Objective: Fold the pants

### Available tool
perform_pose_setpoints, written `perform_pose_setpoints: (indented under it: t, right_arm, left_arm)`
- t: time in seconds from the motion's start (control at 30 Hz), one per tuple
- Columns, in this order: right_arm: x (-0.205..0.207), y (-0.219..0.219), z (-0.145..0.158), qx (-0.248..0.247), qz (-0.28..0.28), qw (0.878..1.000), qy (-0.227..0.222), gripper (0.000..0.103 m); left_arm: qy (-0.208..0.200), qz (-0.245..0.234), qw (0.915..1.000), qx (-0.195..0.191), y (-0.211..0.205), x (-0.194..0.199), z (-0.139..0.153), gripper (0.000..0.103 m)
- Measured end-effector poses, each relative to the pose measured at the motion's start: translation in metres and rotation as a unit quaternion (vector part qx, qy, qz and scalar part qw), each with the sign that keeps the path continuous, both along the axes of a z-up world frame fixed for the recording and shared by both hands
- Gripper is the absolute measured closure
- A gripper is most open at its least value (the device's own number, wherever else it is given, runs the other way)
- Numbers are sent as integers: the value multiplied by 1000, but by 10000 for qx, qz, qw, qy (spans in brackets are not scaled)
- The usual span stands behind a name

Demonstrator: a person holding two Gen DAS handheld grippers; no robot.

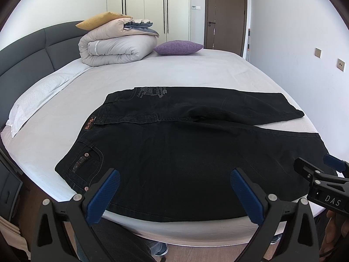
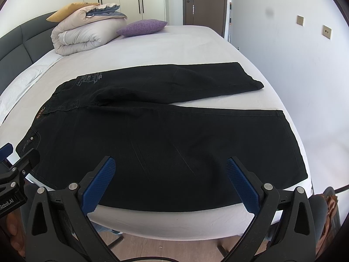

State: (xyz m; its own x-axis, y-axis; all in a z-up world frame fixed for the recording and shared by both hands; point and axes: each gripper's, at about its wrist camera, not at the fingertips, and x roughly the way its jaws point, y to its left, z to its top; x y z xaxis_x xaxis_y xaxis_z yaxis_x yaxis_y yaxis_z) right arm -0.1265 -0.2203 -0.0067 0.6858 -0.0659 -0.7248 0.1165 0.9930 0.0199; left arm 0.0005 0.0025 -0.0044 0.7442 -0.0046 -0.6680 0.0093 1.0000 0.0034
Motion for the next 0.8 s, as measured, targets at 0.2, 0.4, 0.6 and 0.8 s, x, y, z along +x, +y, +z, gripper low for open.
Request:
perform_pose_setpoints:
  t: [0.2,0.4,0.6,0.8]
  right_arm:
    - [0,2,-4,2,1,10000,3,0]
    - [-1,5,-14,-2,-4,10000,17,0]
    - [-1,5,-15,2,-5,10000,17,0]
    - [-1,3,-13,14,-4,10000,21,0]
  left_arm:
    - [3,5,10000,-1,0,0,0,0]
    - [6,4,10000,-3,0,0,0,0]
    - [7,2,10000,-2,0,0,0,0]
    - [5,3,10000,-2,0,0,0,0]
